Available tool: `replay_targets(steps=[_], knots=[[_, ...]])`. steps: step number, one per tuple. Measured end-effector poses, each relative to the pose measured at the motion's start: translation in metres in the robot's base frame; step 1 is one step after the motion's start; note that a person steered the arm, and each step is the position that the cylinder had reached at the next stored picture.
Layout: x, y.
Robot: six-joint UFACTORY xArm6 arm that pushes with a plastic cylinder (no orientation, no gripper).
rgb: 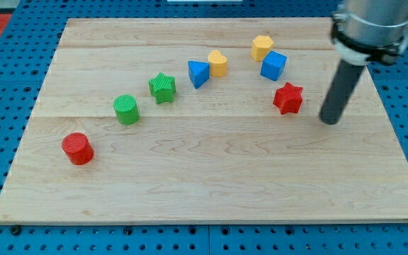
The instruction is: Slide the red star closer to the blue cube
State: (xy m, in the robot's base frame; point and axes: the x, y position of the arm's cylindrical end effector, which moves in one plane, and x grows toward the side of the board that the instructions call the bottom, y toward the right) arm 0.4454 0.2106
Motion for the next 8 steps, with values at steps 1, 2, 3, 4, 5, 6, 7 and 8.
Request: replay_targets(steps=[1, 2, 3, 4, 5, 6, 7, 8], knots=[[-0.036, -0.047], [-0.041, -0.111], [0.013, -0.060], [0.097, -0.126], [0.130, -0.298], [0.117, -0.442], [0.064, -0.477], [0.052, -0.364]])
